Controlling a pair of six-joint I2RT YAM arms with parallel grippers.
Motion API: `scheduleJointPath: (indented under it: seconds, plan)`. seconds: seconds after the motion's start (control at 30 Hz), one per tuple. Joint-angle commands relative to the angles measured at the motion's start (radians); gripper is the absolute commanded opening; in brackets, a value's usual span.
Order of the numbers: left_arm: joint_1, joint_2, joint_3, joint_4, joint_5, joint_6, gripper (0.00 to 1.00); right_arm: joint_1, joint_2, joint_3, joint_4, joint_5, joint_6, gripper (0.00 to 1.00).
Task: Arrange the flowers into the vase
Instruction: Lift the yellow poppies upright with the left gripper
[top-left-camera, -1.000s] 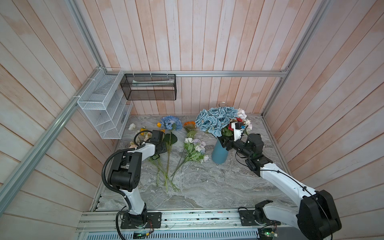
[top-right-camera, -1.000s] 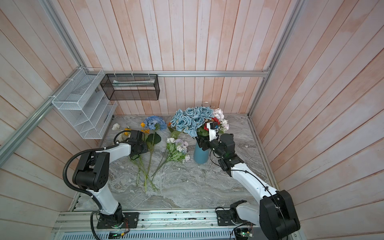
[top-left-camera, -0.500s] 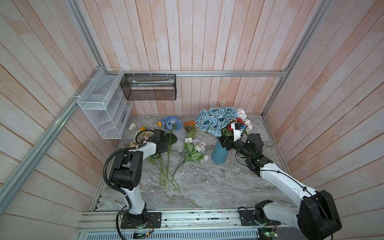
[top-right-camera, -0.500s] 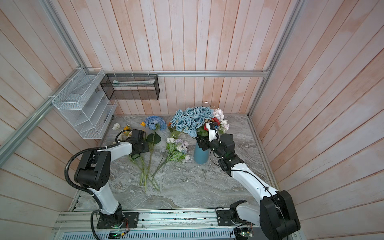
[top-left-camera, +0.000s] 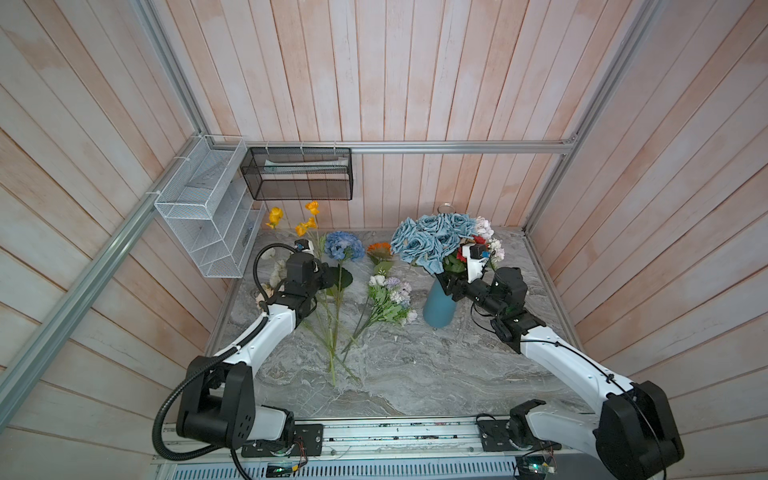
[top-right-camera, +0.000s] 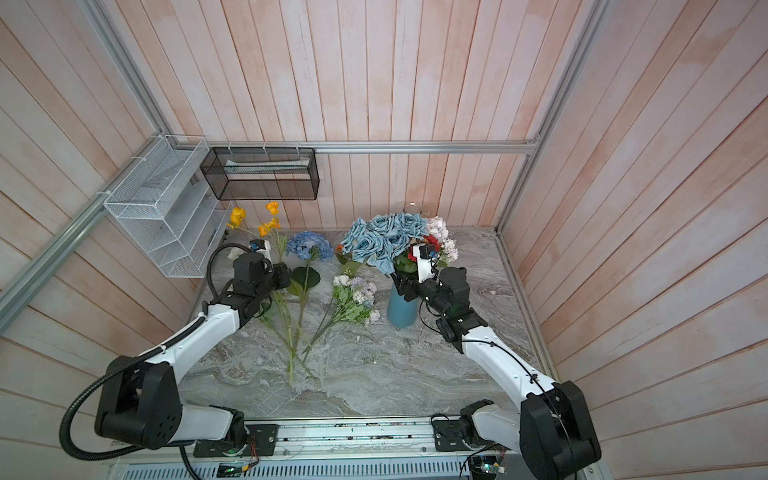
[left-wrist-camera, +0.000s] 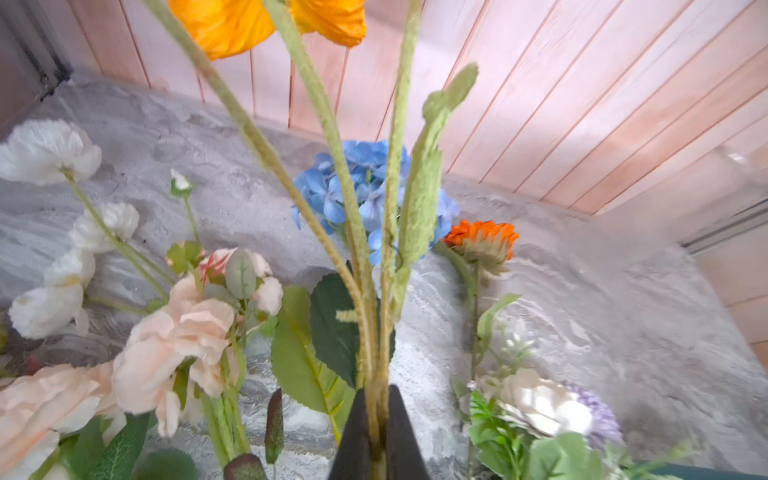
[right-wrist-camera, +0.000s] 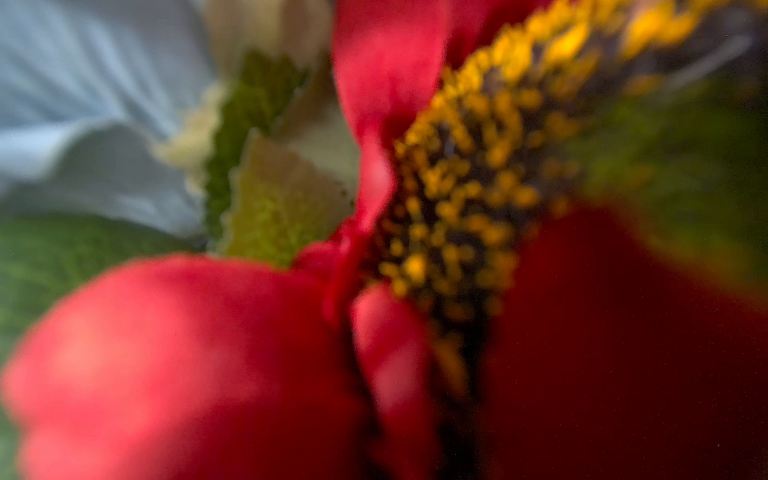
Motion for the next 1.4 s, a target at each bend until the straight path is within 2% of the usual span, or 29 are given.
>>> scheduleJointPath:
  seconds: [0.0,0.3,0.53,0.77,0.93,1.1,1.37]
  plan:
    - [-0.005,-0.063,-0.078,0.224,0.065,-0.018,0.00,0.008,-0.016,0.031,-0.016,0.016,-0.014,0.58]
    - [-0.035,-0.210,-0.177,0.455,0.156,0.021,0.00,0.009,-0.023,0.043,-0.013,0.019,0.018,0.58]
    - [-0.109,-0.325,-0.252,0.586,0.142,0.140,0.00,0.010,-0.023,0.064,-0.038,0.020,0.035,0.64]
    - [-0.148,-0.387,-0.310,0.699,0.145,0.176,0.00,0.009,-0.036,0.064,-0.062,0.035,0.048,0.66]
    - [-0.168,-0.360,-0.351,0.794,0.122,0.226,0.00,0.009,-0.044,0.075,-0.067,0.049,0.046,0.66]
    - [-0.168,-0.273,-0.340,0.811,0.189,0.146,0.00,0.009,-0.040,0.081,-0.071,0.046,0.048,0.66]
    - [-0.186,-0.248,-0.324,0.827,0.160,0.124,0.00,0.009,-0.048,0.084,-0.079,0.053,0.043,0.66]
